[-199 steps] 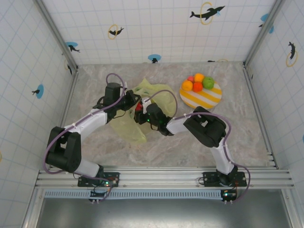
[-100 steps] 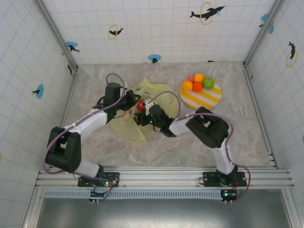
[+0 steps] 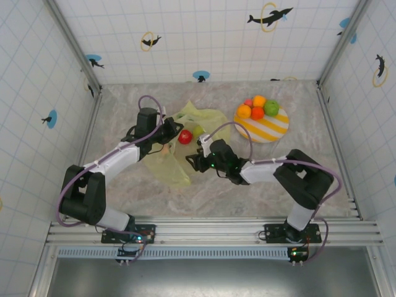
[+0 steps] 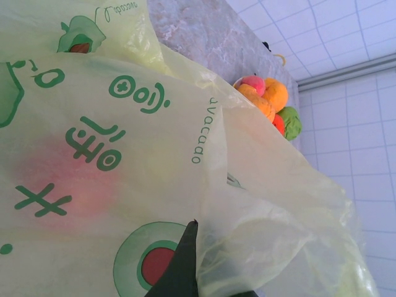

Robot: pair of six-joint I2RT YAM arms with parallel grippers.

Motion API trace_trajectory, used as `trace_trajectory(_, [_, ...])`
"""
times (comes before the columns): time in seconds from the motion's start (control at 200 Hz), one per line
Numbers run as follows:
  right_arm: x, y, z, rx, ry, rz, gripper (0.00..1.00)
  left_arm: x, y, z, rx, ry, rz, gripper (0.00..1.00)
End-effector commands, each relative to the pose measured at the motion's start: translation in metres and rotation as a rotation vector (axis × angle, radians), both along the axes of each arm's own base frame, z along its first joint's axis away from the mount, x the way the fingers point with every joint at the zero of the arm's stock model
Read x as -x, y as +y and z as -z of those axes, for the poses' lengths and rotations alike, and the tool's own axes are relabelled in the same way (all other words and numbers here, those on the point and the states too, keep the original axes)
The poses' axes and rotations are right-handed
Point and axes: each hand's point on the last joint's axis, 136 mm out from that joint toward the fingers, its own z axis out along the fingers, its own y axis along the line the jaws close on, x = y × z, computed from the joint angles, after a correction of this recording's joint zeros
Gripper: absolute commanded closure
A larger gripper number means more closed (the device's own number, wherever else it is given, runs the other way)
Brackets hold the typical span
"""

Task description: Place the fruits into the plastic bag

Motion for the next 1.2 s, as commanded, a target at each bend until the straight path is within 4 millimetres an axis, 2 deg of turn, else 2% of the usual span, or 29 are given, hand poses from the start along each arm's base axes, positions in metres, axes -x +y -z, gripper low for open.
trace_trajectory(0.0, [0.025,-0.018,0.009,0.075,0.022,-0.078,0.35,-0.004,-0.001,-0.019,0.029,-0.038,-0.003,1.00])
trace_trajectory(0.24, [0.075,-0.039,-0.003,0.095,0.052,-0.255,0.35,-0.004,0.000,-0.018,0.025,-0.036,-0.006,1.00])
trace_trajectory(0.33, [0.080,-0.052,-0.016,0.121,0.034,-0.268,0.35,-0.005,0.001,-0.017,0.024,-0.034,-0.008,1.00])
trace_trajectory(0.415, [0.072,-0.070,-0.037,0.103,-0.001,-0.223,0.34,-0.004,0.000,-0.016,0.025,-0.033,-0.006,1.00])
trace_trajectory(0.52, [0.049,-0.097,-0.067,0.029,-0.056,-0.108,0.35,-0.004,0.000,-0.015,0.025,-0.030,-0.009,1.00])
trace_trajectory(0.631, [0.014,-0.133,-0.096,-0.059,-0.099,0.059,0.34,-0.005,0.000,-0.015,0.024,-0.029,-0.010,1.00])
trace_trajectory(0.736, [-0.025,-0.172,-0.112,-0.098,-0.118,0.272,0.29,-0.005,0.001,-0.014,0.023,-0.029,-0.012,1.00])
trace_trajectory(0.846, [-0.068,-0.214,-0.109,-0.052,-0.090,0.542,0.24,-0.005,0.000,-0.015,0.024,-0.029,-0.010,1.00])
trace_trajectory(0.916, [-0.090,-0.228,-0.104,-0.004,-0.081,0.645,0.20,-0.005,0.000,-0.015,0.026,-0.028,-0.011,1.00])
trace_trajectory(1.126, [-0.156,-0.232,-0.084,0.165,-0.051,0.741,0.14,-0.001,-0.005,-0.020,0.064,-0.023,0.007,1.00])
trace_trajectory(1.151, [-0.161,-0.233,-0.071,0.211,-0.016,0.745,0.14,-0.001,-0.005,-0.021,0.068,-0.025,0.006,1.00])
trace_trajectory(1.196, [-0.175,-0.231,-0.064,0.252,0.000,0.748,0.14,-0.001,-0.005,-0.021,0.069,-0.025,0.006,1.00])
